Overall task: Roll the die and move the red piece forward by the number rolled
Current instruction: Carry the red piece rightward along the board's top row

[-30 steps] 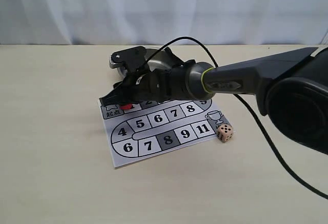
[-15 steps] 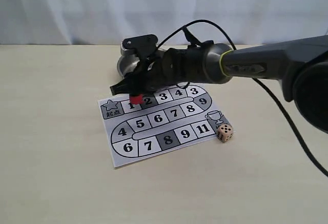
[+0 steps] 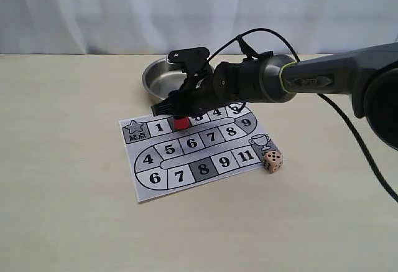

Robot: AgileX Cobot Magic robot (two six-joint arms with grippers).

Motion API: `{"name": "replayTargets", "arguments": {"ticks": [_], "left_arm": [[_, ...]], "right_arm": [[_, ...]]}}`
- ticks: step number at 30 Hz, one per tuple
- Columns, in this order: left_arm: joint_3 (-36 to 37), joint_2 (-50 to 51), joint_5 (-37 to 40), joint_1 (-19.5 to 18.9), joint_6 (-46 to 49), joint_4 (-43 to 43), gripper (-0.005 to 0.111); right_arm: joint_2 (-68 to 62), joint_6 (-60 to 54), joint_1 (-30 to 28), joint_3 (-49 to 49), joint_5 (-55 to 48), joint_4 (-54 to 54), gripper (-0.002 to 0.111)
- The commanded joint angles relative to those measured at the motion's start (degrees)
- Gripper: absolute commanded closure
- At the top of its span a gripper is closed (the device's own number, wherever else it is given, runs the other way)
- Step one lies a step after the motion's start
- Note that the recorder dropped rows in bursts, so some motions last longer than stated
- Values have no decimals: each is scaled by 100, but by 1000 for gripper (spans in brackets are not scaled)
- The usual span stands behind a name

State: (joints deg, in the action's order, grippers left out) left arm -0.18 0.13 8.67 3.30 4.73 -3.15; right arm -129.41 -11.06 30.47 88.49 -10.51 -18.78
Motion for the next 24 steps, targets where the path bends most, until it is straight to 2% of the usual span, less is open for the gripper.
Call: {"name": "replayTargets", "arguments": {"ticks": [1, 9, 24], "left_arm": [[18, -13, -48, 11, -47, 6, 107], [18, -13, -48, 11, -47, 6, 107], [18, -13, -48, 11, -47, 6, 107]], "right_arm": [[59, -10, -46, -24, 124, 17, 104], [-147, -10, -26, -24, -34, -8, 104], [329, -10, -62, -24, -319, 115, 104]]}}
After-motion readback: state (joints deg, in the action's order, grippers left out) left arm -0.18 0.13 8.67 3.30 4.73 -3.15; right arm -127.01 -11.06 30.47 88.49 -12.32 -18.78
